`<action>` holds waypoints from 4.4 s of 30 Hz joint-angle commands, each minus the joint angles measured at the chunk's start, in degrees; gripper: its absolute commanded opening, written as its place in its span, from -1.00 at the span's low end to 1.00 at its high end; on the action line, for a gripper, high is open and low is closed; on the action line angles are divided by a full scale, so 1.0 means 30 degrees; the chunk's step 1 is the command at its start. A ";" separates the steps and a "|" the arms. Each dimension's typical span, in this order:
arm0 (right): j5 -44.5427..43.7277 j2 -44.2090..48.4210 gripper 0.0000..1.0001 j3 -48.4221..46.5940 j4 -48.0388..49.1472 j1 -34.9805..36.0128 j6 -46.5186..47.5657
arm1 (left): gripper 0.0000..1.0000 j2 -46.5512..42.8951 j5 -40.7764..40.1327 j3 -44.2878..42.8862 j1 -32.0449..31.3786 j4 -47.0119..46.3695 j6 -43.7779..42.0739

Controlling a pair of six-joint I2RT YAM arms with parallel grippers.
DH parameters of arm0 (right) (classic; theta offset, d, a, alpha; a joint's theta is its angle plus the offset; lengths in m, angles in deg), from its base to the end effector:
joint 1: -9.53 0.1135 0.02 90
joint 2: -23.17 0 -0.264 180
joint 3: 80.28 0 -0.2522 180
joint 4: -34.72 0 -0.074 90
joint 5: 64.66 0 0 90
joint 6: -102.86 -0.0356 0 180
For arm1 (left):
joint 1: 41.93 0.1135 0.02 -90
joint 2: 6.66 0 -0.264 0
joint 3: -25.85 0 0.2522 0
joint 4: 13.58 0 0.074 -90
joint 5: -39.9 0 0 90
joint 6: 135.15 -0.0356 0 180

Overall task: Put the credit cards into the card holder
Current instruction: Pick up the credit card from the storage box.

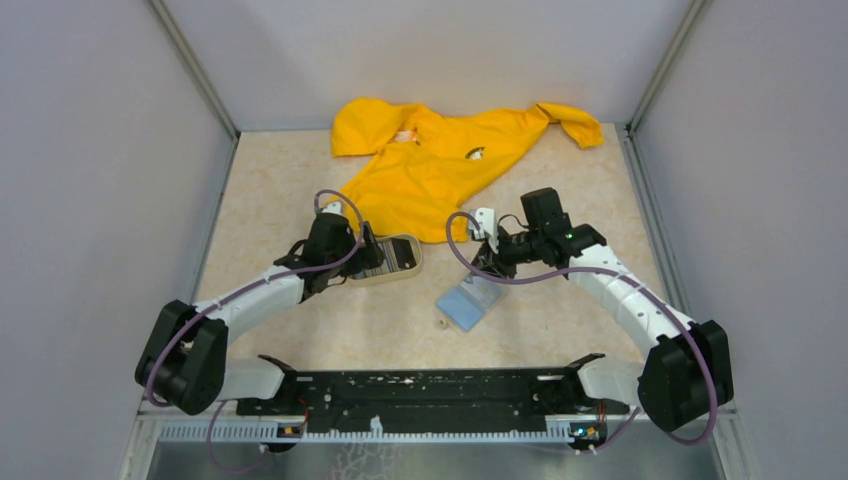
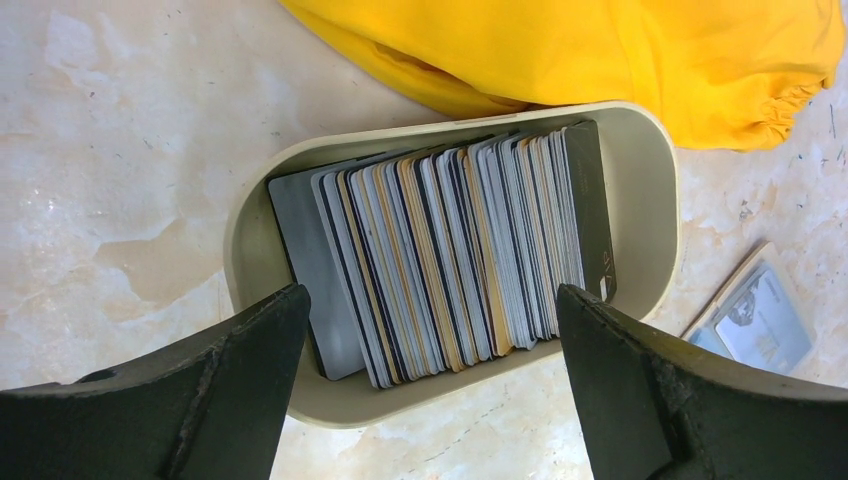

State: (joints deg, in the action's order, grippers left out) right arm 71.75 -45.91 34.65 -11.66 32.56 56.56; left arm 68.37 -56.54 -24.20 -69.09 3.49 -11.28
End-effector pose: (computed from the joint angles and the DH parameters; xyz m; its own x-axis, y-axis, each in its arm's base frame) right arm 0.2109 0.1177 0.2665 -0.0326 -0.5315 -0.8464 -0.9921 0.1199 -0.0371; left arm 0.2346 -0.1159 0.1888 -0.7063 -0.2601 -0.6584 -0.0170 0.9360 -0.3515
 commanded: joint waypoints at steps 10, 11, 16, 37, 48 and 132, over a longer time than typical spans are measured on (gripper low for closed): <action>0.0404 -0.0029 -0.49 0.0081 0.0371 -0.0146 0.0139 | 0.95 0.0882 -0.0870 -0.0496 0.0380 -0.0103 0.0610; 0.0407 -0.0030 -0.49 0.0085 0.0369 -0.0146 0.0125 | 0.95 0.0966 -0.0846 -0.0521 0.0408 -0.0122 0.0639; 0.0435 -0.0016 -0.49 0.0060 0.0347 -0.0146 0.0139 | 0.92 0.1359 -0.0505 -0.0600 0.0467 -0.0445 0.0856; 0.0485 -0.0016 -0.49 0.0023 0.0289 -0.0146 0.0191 | 0.80 0.2485 0.2964 -0.0460 0.0545 -0.2726 0.2177; 0.0596 0.0028 -0.49 -0.0004 0.0199 -0.0146 0.0256 | 0.69 0.0661 0.4581 0.0854 0.1101 -0.3805 0.3419; 0.0927 -0.0056 -0.49 0.0018 -0.0054 -0.0146 0.0432 | -1.00 -0.2846 0.0539 0.1863 0.2558 0.0799 0.1143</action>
State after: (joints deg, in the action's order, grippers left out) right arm 72.21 -45.91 34.65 -12.10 32.56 56.78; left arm 61.79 -52.26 -16.60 -61.70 1.30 -5.77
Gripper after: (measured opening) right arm 0.257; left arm 0.007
